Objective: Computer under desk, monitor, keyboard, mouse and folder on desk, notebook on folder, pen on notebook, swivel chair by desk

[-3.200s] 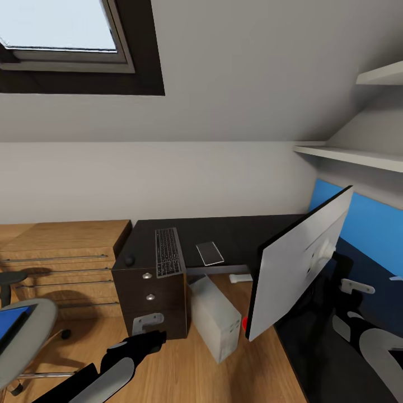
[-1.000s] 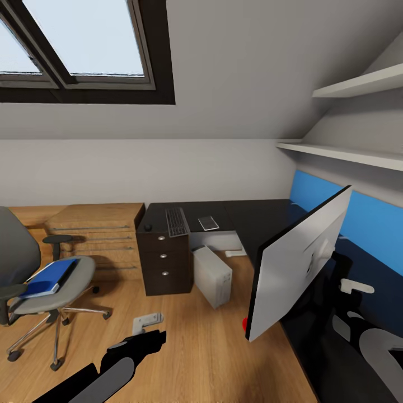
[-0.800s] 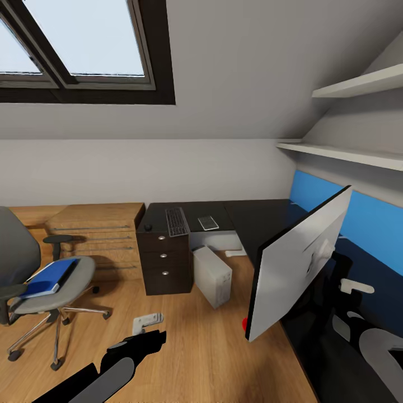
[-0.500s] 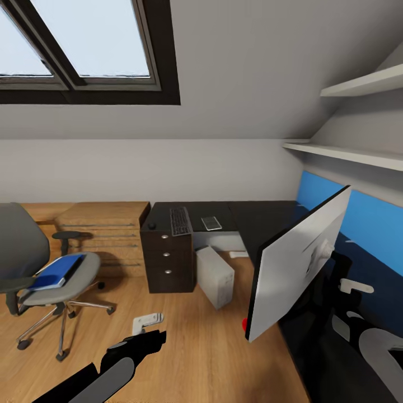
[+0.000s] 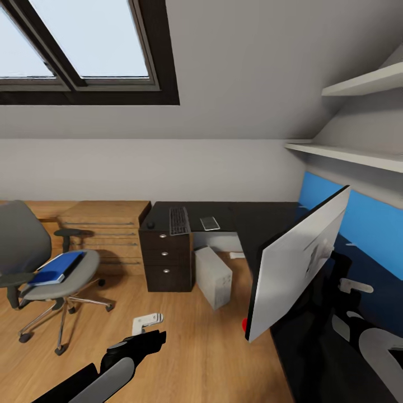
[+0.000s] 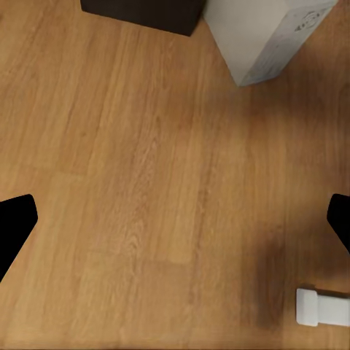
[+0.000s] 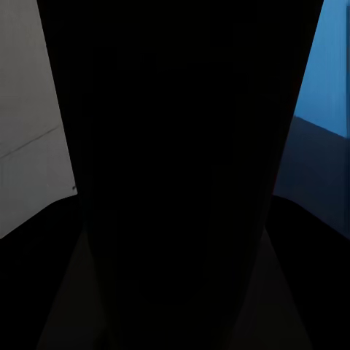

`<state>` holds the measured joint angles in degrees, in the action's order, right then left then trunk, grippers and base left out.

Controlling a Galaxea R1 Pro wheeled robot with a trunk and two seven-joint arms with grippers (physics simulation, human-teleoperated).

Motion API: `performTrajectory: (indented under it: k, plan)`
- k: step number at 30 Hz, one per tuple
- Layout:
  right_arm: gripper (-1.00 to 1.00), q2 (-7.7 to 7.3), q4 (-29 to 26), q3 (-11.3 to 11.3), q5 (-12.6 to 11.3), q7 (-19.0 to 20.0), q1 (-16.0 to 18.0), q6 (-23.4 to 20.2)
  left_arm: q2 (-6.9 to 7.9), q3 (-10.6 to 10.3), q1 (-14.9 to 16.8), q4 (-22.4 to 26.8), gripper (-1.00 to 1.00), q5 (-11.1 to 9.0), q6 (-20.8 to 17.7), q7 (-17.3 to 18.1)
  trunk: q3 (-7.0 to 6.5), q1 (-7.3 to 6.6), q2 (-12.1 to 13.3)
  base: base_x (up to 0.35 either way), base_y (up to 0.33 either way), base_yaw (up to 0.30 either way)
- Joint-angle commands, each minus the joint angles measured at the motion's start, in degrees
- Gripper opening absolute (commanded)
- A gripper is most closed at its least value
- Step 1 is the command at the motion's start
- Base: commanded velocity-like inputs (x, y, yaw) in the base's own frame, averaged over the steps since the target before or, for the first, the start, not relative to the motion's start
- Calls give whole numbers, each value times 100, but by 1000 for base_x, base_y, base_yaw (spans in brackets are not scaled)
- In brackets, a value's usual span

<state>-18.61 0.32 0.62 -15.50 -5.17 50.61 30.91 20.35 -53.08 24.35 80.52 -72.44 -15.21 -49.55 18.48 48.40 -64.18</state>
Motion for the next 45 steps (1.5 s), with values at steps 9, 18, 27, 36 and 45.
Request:
performTrajectory:
  k: [9, 18, 27, 36, 45]
  plan:
    - [-100, -1, 12, 150, -173, -28, 1, 38, 13, -1, 8, 13, 100, 2, -9, -38, 9, 1, -4, 0, -237, 0]
    - [-100, -2, 12, 153, -174, -28, 1, 38, 13, 1, 8, 8, 100, 1, -9, -38, 9, 1, -4, 0, -299, 0]
    - [-100, -2, 12, 149, -173, -28, 1, 40, 13, 7, 8, 9, 100, 0, -9, -38, 9, 1, -4, 0, -286, 0]
    - [-100, 6, 12, 151, -173, -20, 1, 44, 57, 8, 8, 8, 100, -6, -5, -38, 9, 1, -4, 0, -286, 0]
    - [-100, 7, 12, 154, -173, -19, 1, 45, 66, -4, 8, 11, 100, 6, 0, -63, 9, 1, -4, 0, -110, 0]
